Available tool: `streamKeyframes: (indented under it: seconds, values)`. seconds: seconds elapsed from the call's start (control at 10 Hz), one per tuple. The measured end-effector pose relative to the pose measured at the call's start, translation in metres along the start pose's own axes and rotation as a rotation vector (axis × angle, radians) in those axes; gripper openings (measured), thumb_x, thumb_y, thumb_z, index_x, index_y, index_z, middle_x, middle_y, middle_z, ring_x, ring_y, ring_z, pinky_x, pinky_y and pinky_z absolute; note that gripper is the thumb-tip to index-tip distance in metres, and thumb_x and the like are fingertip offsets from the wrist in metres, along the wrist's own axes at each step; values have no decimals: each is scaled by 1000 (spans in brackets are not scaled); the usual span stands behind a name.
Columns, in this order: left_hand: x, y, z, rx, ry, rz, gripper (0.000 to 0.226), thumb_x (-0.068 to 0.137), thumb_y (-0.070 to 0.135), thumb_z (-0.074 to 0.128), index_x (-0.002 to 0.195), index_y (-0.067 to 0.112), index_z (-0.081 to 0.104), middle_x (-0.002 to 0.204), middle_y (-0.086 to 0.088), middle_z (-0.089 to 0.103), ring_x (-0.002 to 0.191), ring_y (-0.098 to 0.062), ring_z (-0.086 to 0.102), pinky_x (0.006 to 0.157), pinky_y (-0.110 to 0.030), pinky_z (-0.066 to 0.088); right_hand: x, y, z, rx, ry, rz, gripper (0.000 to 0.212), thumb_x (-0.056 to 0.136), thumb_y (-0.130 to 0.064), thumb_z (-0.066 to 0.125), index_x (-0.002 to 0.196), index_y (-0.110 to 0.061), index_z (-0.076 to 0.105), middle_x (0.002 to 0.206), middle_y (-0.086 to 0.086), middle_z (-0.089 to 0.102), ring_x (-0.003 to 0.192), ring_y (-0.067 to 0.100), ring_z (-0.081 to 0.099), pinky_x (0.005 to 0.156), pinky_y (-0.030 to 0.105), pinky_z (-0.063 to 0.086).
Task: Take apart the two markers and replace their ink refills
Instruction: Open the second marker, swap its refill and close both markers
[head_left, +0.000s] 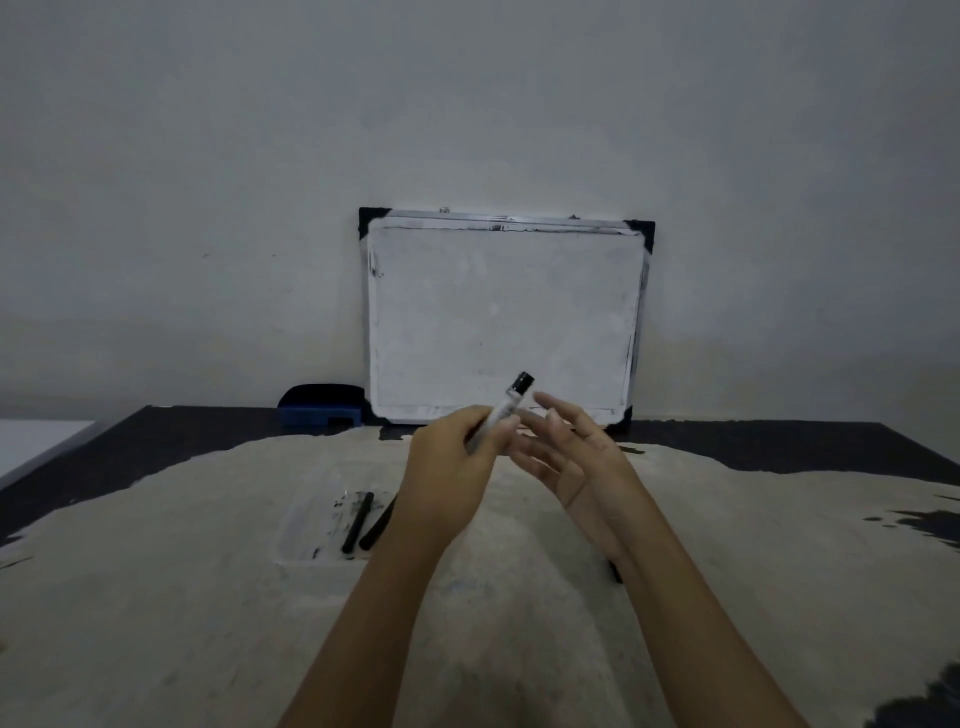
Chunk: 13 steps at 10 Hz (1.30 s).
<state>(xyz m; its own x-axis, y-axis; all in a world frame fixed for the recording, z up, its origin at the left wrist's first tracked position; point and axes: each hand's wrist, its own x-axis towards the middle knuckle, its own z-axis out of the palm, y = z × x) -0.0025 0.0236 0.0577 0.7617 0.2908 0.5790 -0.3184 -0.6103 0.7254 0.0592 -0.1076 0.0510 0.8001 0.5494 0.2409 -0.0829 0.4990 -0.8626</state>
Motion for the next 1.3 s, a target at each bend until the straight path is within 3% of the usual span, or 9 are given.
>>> streamKeyframes:
  seconds: [0.1, 0.2, 0.4, 0.5, 0.6, 0.7, 0.9, 1.1, 1.3]
  values:
    - [1, -1, 0, -227, 73, -132, 22, 92, 30, 47, 91, 17, 64, 86, 9, 68, 80, 8, 61, 71, -7, 46, -4, 2, -2, -108, -13, 141, 47, 74, -13, 65, 117, -4, 52, 111, 17, 65, 93, 26, 68, 81, 31, 57]
    - [0, -5, 3, -428, 70, -256, 26, 94, 31, 41, 92, 11, 58, 99, 1, 69, 97, -3, 63, 76, -11, 49, -7, 6, -2, -379, -105, 261, 46, 74, -20, 70, 115, -4, 56, 111, 15, 67, 94, 26, 67, 81, 32, 56]
    - [-15, -16, 31, -444, -8, -365, 31, 93, 36, 41, 105, 10, 53, 111, -3, 67, 99, -5, 61, 79, -20, 50, -16, 16, -3, -643, -84, 245, 11, 82, -22, 67, 84, -12, 70, 78, 4, 74, 76, 16, 69, 76, 28, 53]
    - [-28, -28, 45, -167, -88, -349, 39, 91, 43, 42, 122, 20, 47, 130, -2, 56, 113, -9, 54, 93, -25, 45, -20, 16, -22, -794, 245, 118, 13, 80, -21, 70, 82, -9, 72, 74, 5, 73, 67, 13, 68, 61, 20, 51]
    - [-42, -47, 54, 245, -210, -287, 54, 93, 47, 34, 138, 18, 34, 148, -2, 37, 137, -17, 32, 115, -36, 21, -27, 15, -46, -1043, 751, -49, 15, 81, -19, 68, 73, -7, 68, 63, 2, 63, 53, 13, 56, 45, 21, 42]
    - [-47, -59, 59, 462, -337, -286, 57, 95, 47, 25, 142, 16, 26, 155, -4, 22, 144, -16, 14, 119, -35, 5, -32, 22, -68, -1157, 933, -38, 19, 85, -15, 63, 69, -5, 67, 57, 4, 58, 48, 10, 49, 42, 20, 34]
    - [-48, -63, 61, 557, -391, -244, 54, 96, 45, 21, 141, 18, 27, 156, -3, 19, 145, -16, 10, 118, -35, 1, -28, 41, -82, -1295, 956, 71, 19, 79, -19, 66, 67, -6, 73, 54, 9, 61, 49, 22, 55, 44, 22, 34]
    - [-48, -63, 61, 598, -418, -233, 54, 96, 45, 20, 142, 18, 25, 156, -4, 17, 145, -17, 9, 118, -36, 1, -27, 44, -84, -1368, 954, 39, 29, 83, -24, 65, 63, -3, 70, 51, 6, 56, 42, 12, 46, 40, 20, 31]
    - [-48, -62, 61, 607, -436, -234, 54, 96, 45, 18, 143, 18, 23, 157, -4, 15, 145, -17, 8, 118, -37, 0, -28, 47, -83, -1425, 930, 11, 34, 85, -31, 63, 73, -1, 71, 72, 9, 52, 58, 19, 49, 47, 23, 30]
